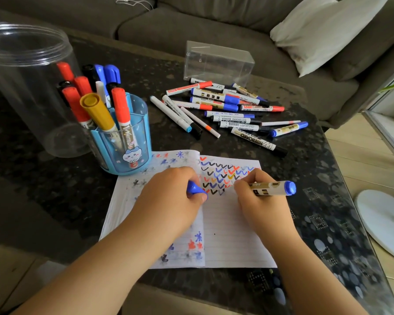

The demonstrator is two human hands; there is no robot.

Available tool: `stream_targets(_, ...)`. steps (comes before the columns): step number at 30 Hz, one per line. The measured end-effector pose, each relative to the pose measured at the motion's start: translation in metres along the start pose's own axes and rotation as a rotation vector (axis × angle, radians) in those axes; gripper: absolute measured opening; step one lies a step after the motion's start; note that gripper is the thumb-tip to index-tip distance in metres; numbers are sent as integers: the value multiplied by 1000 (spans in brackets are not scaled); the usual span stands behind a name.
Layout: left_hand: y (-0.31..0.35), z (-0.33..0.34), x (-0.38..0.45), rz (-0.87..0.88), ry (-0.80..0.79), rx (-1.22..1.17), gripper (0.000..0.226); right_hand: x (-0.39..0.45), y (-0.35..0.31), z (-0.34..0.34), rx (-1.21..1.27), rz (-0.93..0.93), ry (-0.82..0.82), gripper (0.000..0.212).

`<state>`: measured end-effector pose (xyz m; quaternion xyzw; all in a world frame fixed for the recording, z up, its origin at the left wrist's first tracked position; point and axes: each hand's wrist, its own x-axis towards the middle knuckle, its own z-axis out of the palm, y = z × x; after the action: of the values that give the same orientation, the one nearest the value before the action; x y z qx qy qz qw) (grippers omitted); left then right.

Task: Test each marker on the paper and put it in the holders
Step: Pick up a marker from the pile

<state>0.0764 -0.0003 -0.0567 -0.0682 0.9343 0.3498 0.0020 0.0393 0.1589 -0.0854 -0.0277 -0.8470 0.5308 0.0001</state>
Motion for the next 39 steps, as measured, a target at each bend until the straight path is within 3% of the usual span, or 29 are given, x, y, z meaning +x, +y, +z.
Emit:
stream_targets(3,1,-4,2,-3,-23,-127,8,-2,-7,-8,212,78,12,19)
stream_targets(6,1,-4,6,-90,-46,-387,11,-6,-20,-22,410,31,-39,16)
stream_targets(10,8,-1,6,-226,-106,-812,19,-14,-33,-39,523,-14,-86,20)
stream_targets(15,16,0,2,-208,-220,-987,19,-23,-40,-48,594,-31,-66,28)
stream_targets(17,19,0,0,-189,-250,-1000,19,-24,-40,-51,607,-21,-58,34)
stream_targets(21,25,3,-4,-140,-302,-997,18,-26,-40,-53,576,-14,-87,26)
stream_targets(24,32,6,-8,-56,-326,-878,20,-28,-37,-53,544,-14,-128,23)
stream_targets(30,41,4,-15,203,-246,-659,32,-24,-40,-57,598,-28,-78,34)
stream_targets(33,43,2,-19,241,-201,-646,32,-28,-42,-50,769,-20,-69,46)
stream_targets(39,32,2,-21,279,-137,-506,29,-37,-44,-35,849,45,-28,47)
